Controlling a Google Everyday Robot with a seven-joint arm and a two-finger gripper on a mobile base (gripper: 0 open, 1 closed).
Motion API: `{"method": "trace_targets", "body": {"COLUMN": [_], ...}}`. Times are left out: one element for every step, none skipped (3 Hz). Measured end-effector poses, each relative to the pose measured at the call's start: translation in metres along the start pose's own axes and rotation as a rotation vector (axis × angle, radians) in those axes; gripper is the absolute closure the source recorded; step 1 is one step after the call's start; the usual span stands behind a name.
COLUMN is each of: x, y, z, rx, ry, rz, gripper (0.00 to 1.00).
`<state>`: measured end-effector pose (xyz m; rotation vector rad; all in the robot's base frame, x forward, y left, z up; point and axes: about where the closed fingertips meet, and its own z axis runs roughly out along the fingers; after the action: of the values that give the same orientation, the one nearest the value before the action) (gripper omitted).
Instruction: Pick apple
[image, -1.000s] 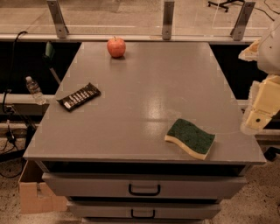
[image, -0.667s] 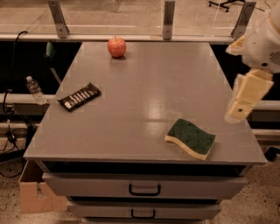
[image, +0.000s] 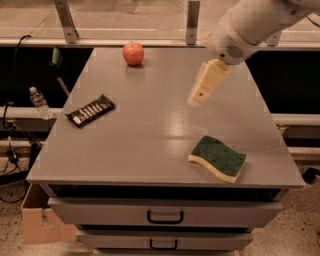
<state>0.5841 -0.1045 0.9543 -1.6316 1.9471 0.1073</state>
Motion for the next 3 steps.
{"method": "trace_targets", "body": {"x": [-0.053, -0.097, -0.097], "y": [-0.034, -0.061, -0.061], "z": [0.052, 0.091, 0.091], "rx": [0.028, 0.015, 0.015], "ry": [-0.092, -0.159, -0.159], "rz": [0.034, 0.078, 0.078], "gripper": [0.00, 0.00, 0.00]}}
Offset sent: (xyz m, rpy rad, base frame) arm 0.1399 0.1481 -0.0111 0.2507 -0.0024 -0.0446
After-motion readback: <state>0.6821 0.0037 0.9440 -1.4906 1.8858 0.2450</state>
